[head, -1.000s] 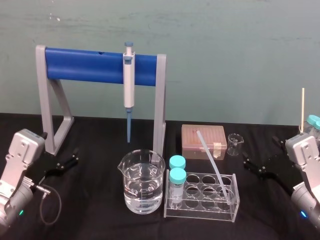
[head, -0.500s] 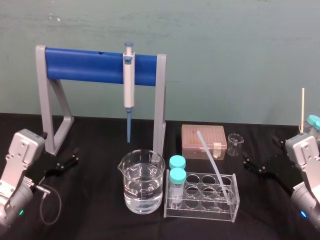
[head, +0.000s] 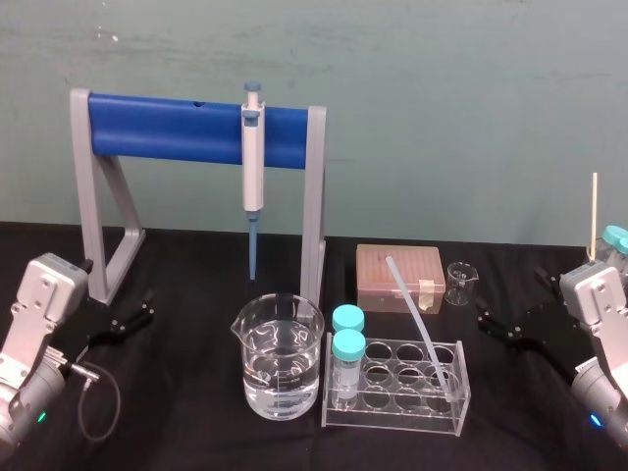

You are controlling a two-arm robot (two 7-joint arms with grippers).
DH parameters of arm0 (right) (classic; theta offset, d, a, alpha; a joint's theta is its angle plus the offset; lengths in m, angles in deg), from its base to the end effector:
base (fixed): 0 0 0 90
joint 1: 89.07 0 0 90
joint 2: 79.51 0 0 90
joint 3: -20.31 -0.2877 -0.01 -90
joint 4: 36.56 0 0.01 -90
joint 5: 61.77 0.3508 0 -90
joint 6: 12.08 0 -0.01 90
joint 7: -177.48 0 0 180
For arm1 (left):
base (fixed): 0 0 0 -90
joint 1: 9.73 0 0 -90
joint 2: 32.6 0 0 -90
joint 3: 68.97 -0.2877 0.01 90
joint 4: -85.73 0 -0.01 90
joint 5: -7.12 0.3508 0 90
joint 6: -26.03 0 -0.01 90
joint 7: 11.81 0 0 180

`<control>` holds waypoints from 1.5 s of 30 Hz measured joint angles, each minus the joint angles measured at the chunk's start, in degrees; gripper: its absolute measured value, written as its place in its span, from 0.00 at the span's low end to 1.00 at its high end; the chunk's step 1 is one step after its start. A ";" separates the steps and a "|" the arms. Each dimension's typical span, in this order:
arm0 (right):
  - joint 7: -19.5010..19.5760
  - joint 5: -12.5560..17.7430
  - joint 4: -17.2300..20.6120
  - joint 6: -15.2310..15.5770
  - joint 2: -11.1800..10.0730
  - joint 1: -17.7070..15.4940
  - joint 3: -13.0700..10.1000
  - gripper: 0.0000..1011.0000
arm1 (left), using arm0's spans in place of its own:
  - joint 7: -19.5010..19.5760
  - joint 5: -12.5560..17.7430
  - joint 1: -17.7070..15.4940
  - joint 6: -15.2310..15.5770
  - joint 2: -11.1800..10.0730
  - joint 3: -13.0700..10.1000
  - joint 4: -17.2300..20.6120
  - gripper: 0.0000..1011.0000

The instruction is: Pick up the stirring rod with one hand, then place it down.

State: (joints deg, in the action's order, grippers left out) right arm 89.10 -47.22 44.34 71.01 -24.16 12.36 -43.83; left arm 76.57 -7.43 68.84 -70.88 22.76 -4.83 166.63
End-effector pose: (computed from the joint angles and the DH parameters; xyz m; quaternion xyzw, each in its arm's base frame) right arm 0.3974 -0.0703 -0.3085 -0.1415 -0.1325 -0.5799 0.7913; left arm 0.3974 0.0702 -0.3085 0.1414 -0.1324 0.5799 0.7913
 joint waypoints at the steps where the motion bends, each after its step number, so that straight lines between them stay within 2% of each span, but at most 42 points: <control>1: 0.00 0.00 0.00 0.00 0.00 0.00 0.00 0.99 | 0.00 0.00 0.00 0.00 0.00 0.00 0.00 0.99; 45: 0.00 0.00 0.00 0.00 0.00 0.00 0.00 0.99 | 0.00 0.00 0.00 0.00 0.00 0.00 0.00 0.99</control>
State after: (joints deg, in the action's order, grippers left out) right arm 89.10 -47.22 44.34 71.01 -24.16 12.36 -43.83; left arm 76.57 -7.43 68.84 -70.88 22.76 -4.83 166.63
